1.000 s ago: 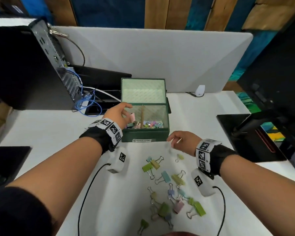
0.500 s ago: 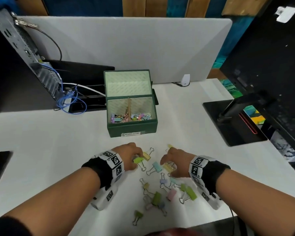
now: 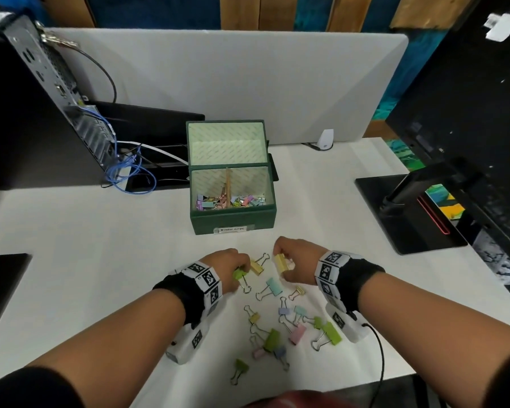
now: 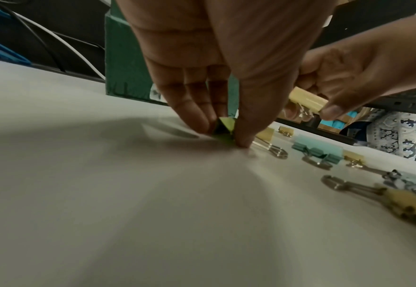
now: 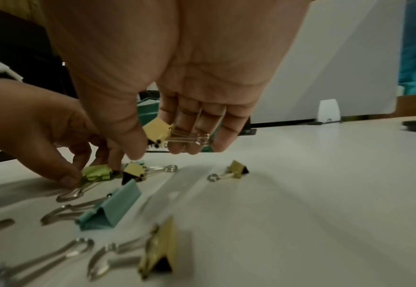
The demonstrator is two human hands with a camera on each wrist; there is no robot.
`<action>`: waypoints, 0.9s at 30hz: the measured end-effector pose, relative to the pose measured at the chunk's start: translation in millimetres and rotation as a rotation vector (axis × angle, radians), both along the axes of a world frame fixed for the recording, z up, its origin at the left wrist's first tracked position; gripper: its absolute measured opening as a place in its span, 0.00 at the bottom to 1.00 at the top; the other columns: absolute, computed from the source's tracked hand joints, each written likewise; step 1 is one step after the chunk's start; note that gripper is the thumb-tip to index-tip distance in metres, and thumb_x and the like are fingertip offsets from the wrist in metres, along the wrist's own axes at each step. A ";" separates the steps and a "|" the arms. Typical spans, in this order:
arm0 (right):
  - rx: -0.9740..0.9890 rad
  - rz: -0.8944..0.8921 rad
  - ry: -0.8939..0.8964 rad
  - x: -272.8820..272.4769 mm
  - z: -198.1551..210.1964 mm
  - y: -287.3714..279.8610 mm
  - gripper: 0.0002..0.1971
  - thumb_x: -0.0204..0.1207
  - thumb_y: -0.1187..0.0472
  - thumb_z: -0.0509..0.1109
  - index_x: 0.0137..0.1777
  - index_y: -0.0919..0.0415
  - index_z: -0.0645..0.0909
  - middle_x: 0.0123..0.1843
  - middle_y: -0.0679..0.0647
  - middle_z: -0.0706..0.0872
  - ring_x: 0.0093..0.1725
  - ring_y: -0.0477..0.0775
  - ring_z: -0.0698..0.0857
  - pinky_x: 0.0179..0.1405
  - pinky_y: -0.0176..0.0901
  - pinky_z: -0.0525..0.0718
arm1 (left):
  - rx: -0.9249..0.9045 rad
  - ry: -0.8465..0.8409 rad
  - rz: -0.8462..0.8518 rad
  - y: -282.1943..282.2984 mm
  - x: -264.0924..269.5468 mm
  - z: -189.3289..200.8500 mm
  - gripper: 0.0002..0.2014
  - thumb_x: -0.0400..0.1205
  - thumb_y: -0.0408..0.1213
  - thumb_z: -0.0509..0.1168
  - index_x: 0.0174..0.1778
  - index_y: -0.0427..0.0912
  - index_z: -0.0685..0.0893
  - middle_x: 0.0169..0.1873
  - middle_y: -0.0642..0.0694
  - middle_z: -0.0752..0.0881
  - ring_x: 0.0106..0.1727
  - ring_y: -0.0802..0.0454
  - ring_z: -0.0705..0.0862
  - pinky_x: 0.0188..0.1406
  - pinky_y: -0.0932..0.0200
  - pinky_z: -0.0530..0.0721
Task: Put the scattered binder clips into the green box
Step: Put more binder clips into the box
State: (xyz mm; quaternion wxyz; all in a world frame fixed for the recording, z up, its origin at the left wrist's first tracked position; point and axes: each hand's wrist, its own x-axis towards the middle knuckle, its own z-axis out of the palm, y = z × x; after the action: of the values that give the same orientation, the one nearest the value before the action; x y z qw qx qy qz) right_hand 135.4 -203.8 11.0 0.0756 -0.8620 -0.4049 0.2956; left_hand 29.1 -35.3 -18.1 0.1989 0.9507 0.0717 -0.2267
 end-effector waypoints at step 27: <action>-0.059 0.176 0.003 6.2 -4.5 53.3 0.21 0.68 0.52 0.76 0.60 0.51 0.76 0.57 0.52 0.80 0.58 0.57 0.80 0.55 0.45 0.79 | -0.214 -0.459 0.699 78.6 -3.5 39.3 0.14 0.71 0.37 0.73 0.52 0.51 0.83 0.42 0.50 0.78 0.40 0.48 0.81 0.41 0.60 0.79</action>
State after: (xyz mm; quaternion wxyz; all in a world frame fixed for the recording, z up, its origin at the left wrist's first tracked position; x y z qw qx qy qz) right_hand 141.6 -150.5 6.5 0.0244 -0.8243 -0.4701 0.3145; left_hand 25.6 43.4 21.2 0.3719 0.8691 0.3194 0.0654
